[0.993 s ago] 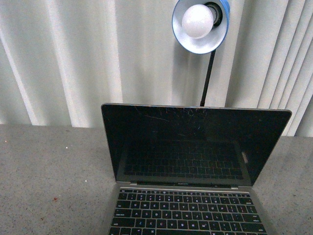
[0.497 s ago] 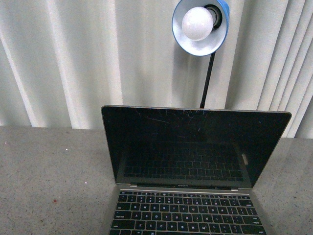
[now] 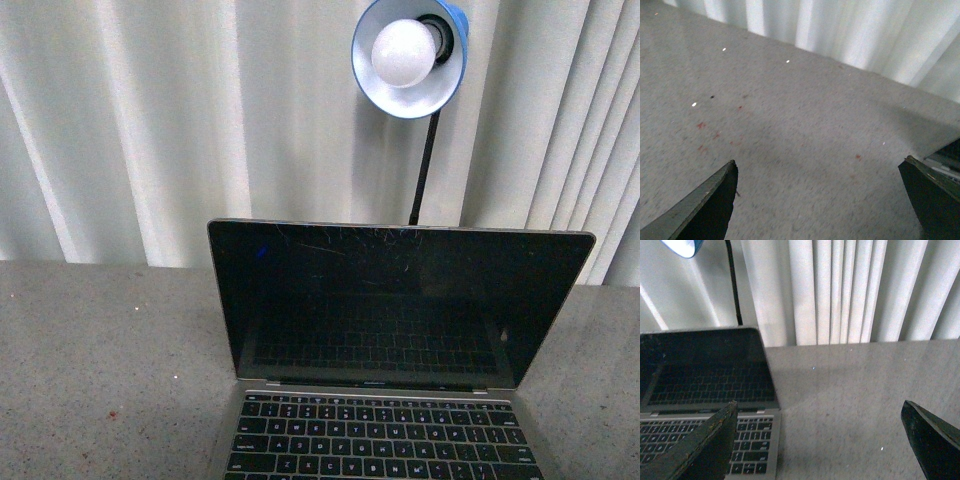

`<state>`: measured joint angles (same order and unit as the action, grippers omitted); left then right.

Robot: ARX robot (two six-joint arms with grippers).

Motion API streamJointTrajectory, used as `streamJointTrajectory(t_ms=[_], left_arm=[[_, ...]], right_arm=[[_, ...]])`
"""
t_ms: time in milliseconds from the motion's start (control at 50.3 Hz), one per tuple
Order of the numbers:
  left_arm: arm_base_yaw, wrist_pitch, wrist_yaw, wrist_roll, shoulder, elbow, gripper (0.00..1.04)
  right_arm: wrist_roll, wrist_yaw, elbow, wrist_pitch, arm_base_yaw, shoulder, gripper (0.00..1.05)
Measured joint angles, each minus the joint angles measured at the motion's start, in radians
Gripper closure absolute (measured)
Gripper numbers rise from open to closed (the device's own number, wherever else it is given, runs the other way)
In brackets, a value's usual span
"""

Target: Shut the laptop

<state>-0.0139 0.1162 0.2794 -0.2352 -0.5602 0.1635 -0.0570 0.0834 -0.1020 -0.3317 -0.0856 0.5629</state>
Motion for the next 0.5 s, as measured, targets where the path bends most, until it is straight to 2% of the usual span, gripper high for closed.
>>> streamJointTrajectory(t_ms=[60, 119, 238, 358, 497], left_arm=[[-0.023, 0.171, -0.058, 0.027, -0.167, 0.051, 0.07], [-0.028, 0.337, -0.098, 0.082, -0.344, 0.130, 0.07], [-0.006, 0.528, -0.139, 0.238, -0.613, 0.299, 0.07], [0.023, 0.552, -0.181, 0.399, -0.777, 0.439, 0.07], [0.095, 0.409, -0.295, 0.688, -0.953, 0.718, 0.07]], right_arm=[[0.053, 0.025, -0.068, -0.179, -0.024, 0.217, 0.07], [0.120, 0.040, -0.148, -0.284, -0.036, 0.391, 0.07], [0.219, 0.057, -0.306, -0.317, -0.046, 0.604, 0.07], [0.347, 0.070, -0.456, -0.304, -0.045, 0.751, 0.07], [0.601, 0.113, -0.701, -0.231, -0.027, 0.924, 0.07]])
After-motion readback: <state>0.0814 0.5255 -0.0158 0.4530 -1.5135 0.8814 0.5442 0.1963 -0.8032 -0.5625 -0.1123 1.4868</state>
